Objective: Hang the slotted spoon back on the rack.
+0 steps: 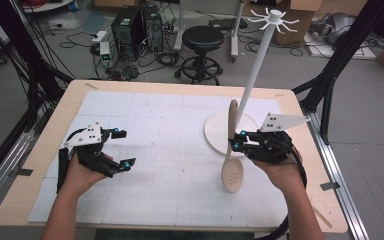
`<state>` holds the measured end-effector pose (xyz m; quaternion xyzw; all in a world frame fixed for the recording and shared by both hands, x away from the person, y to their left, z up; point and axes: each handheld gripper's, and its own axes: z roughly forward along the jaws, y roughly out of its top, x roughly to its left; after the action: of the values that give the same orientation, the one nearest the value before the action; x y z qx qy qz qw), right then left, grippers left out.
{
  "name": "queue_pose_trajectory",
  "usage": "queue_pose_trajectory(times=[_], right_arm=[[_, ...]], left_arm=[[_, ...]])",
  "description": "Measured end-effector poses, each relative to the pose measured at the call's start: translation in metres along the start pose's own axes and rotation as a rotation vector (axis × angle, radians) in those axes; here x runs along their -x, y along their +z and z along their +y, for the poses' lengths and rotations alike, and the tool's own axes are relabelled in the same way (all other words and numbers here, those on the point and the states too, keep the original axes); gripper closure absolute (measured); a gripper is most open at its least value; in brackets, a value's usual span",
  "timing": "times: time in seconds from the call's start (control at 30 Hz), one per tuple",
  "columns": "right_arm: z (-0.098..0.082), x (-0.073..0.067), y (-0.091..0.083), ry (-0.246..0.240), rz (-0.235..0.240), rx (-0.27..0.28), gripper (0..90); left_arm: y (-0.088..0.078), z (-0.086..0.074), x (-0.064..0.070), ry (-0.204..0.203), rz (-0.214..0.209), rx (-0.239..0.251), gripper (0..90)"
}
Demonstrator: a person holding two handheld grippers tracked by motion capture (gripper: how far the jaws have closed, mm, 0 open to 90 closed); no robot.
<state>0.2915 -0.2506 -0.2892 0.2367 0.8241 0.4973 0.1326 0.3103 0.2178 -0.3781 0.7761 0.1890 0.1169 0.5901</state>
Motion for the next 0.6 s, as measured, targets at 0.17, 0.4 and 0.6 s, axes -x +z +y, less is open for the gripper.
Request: queue_pose_trajectory(times=[0.17, 0.4, 0.6], right_arm=[[0.010, 0.002, -0.010, -0.009, -0.010, 0.031, 75.4], [0.021, 0.006, -0.023, 0.002, -0.022, 0.063, 75.4], [0.034, 0.022, -0.042, 0.015, -0.068, 0.067, 75.4]], left_arm=[[0.000, 0.000, 0.000, -0.001, -0.001, 0.001, 1.7], [-0.001, 0.000, 0.000, 0.001, 0.000, 0.008, 1.7], [-0.002, 0.001, 0.000, -0.004, -0.004, 0.013, 1.7]])
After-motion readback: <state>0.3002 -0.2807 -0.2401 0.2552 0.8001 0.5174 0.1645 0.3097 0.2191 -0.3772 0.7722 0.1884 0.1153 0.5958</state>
